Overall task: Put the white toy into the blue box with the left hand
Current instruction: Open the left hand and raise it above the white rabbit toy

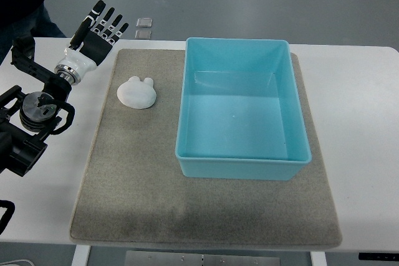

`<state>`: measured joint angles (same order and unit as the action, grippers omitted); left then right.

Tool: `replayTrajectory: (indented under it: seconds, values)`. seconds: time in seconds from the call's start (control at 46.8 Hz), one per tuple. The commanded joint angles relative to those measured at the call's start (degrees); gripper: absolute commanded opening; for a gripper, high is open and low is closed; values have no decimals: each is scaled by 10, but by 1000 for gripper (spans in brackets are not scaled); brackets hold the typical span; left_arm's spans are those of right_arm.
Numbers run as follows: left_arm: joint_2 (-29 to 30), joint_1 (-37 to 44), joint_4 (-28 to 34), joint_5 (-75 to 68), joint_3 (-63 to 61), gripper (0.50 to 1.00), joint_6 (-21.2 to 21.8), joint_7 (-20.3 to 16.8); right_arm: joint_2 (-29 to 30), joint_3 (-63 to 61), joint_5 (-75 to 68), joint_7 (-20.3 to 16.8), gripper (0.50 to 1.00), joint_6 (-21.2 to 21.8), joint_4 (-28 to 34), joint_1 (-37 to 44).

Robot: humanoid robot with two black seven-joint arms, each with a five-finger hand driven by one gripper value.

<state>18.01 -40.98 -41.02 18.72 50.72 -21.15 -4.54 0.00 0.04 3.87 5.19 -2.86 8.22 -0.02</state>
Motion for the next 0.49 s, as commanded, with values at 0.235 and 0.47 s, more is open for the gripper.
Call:
replayTrajectory:
  seconds: [0.235,0.47]
  values:
    - [26,-15,2,-55,-2,996,-30,1,0,0,0,0,936,0,0,0]
    - [53,-33,3,-163,-30,996,-32,-4,0,0,0,0,936,0,0,-1]
